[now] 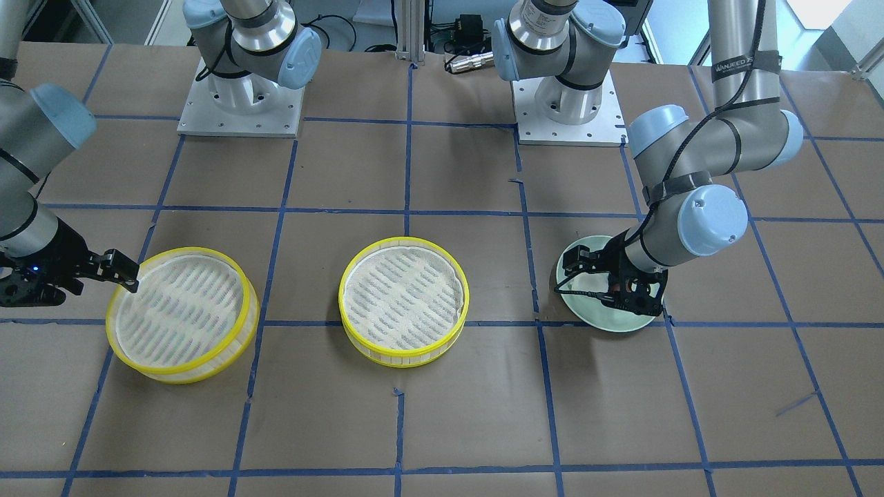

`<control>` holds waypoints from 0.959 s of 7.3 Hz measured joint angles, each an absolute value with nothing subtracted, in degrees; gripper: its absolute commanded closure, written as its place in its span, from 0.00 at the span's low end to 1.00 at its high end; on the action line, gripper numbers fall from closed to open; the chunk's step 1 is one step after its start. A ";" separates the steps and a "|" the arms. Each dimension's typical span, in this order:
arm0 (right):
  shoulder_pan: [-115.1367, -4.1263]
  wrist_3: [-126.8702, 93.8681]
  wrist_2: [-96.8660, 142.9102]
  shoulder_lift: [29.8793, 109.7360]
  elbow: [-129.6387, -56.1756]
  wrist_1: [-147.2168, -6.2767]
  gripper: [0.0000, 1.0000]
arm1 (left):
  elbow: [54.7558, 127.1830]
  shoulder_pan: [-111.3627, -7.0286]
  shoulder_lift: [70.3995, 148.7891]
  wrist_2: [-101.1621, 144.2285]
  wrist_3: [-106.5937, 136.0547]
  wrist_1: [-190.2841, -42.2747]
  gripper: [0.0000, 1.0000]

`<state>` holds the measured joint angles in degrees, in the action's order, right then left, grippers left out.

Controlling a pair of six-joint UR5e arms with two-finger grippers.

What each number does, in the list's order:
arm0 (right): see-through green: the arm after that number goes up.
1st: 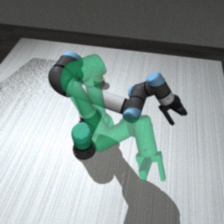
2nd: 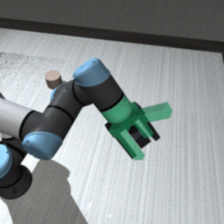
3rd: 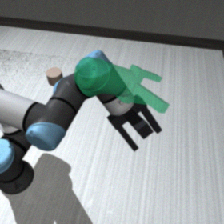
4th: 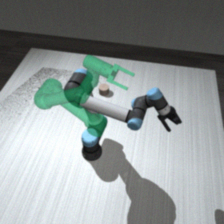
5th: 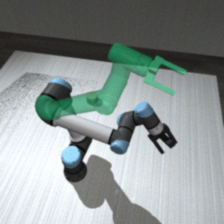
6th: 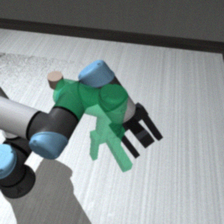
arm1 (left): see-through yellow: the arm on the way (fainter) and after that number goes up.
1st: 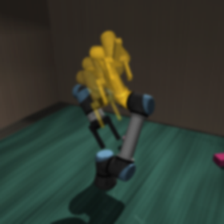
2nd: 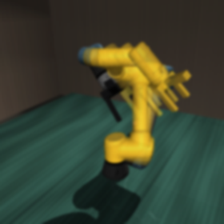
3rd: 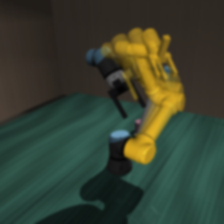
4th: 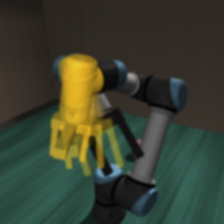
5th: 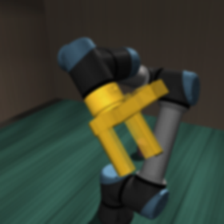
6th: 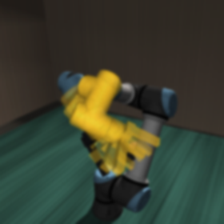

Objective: Stack buns with steamer

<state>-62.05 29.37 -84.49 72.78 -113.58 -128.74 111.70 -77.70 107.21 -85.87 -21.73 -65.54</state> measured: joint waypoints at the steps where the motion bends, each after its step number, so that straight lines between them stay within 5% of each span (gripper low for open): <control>1: -62.05 29.31 -83.66 72.22 -113.60 -128.98 0.69 | 111.93 -77.74 107.22 -86.13 -21.79 -64.81 0.98; 4: -62.00 29.13 -83.32 71.86 -113.43 -129.32 0.90 | 111.87 -78.19 106.40 -88.61 -20.81 -64.23 0.98; 7: -61.96 29.18 -83.33 71.83 -113.36 -129.37 0.91 | 109.42 -87.37 101.59 -88.24 -6.24 -64.76 0.98</control>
<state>-61.96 29.18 -83.33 71.83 -113.36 -129.37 109.42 -87.37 101.59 -88.24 -6.24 -64.76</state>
